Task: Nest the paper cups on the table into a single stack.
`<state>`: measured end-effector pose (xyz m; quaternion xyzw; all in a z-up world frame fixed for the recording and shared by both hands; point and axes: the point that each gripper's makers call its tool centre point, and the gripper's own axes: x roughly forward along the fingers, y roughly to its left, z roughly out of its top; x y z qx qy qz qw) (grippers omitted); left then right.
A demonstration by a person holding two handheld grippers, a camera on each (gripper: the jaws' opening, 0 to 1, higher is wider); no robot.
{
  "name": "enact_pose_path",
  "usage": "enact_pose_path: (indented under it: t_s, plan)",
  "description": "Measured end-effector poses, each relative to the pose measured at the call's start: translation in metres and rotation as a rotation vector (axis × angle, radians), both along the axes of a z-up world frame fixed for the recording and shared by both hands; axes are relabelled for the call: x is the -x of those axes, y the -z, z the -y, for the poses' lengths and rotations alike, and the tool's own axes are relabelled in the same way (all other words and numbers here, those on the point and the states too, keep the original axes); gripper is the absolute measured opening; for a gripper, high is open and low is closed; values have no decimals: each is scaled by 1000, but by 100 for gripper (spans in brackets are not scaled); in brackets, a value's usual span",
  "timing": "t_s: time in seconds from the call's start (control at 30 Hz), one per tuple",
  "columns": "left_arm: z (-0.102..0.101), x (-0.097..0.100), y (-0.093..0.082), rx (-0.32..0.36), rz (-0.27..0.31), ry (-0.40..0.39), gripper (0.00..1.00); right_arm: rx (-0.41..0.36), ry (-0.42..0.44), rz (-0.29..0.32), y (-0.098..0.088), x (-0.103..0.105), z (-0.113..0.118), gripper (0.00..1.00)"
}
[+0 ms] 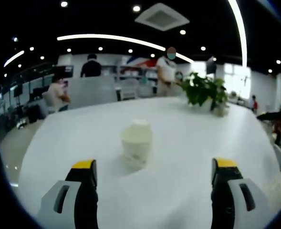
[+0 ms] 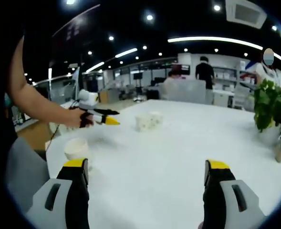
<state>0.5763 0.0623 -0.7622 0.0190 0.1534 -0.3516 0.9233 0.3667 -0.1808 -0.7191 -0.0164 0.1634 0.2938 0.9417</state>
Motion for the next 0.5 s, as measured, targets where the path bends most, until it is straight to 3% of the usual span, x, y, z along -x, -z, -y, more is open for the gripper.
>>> enact_pose_path:
  t_s: [0.17, 0.5]
  plan:
    - [8, -23, 8, 10, 6, -2, 99, 2, -8, -14, 4, 1, -3, 100]
    - [24, -47, 17, -27, 32, 52, 96, -3, -32, -21, 3, -2, -16, 100]
